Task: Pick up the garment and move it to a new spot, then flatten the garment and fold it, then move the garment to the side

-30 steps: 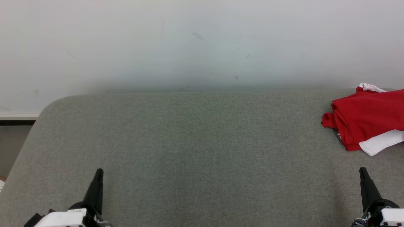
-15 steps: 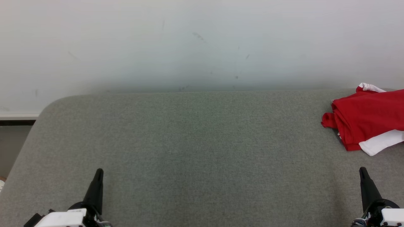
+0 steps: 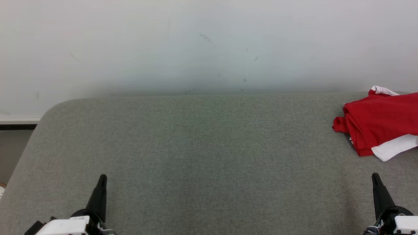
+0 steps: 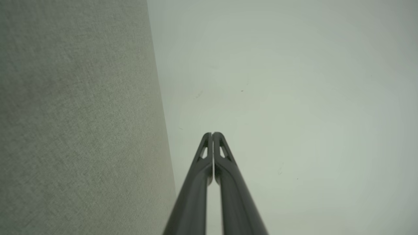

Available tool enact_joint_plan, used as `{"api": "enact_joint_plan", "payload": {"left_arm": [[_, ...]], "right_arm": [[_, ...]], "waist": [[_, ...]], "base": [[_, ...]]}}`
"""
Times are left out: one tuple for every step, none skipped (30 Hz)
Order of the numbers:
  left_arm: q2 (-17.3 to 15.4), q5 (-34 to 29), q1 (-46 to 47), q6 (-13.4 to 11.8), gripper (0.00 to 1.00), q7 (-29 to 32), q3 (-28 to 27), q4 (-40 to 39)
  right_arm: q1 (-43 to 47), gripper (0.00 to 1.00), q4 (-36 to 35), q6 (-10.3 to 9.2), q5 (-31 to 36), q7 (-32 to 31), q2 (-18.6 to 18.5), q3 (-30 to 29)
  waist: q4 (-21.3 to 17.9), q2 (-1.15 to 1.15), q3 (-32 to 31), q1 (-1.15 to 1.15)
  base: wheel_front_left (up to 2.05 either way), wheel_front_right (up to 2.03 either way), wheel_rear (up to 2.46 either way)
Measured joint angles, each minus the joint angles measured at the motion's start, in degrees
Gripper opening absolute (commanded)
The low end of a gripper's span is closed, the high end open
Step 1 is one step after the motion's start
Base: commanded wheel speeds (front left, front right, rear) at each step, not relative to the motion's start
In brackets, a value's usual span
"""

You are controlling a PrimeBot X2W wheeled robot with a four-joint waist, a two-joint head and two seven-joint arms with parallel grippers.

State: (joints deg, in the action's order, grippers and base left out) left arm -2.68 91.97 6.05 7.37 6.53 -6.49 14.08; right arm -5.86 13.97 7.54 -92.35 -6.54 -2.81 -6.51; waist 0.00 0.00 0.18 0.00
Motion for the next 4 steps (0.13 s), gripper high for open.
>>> {"api": "enact_joint_plan", "payload": {"left_arm": [[0.0,0.0,0.0,0.0,0.00,0.0,0.0,0.0],[0.0,0.0,0.0,0.0,0.00,0.0,0.0,0.0],[0.0,0.0,0.0,0.0,0.00,0.0,0.0,0.0],[0.0,0.0,0.0,0.0,0.00,0.0,0.0,0.0]], "right_arm": [[0.0,0.00,0.0,0.00,0.0,0.0,0.0,0.0],[0.0,0.00,0.0,0.00,0.0,0.0,0.0,0.0],[0.0,0.00,0.0,0.01,0.0,0.0,0.0,0.0],[0.0,0.00,0.0,0.00,0.0,0.0,0.0,0.0]], "waist": [[0.0,0.00,0.0,0.00],[0.0,0.00,0.0,0.00],[0.0,0.00,0.0,0.00],[0.0,0.00,0.0,0.00]], "base": [[0.00,0.00,0.00],[0.00,0.00,0.00],[0.00,0.00,0.00],[0.00,0.00,0.00]]}}
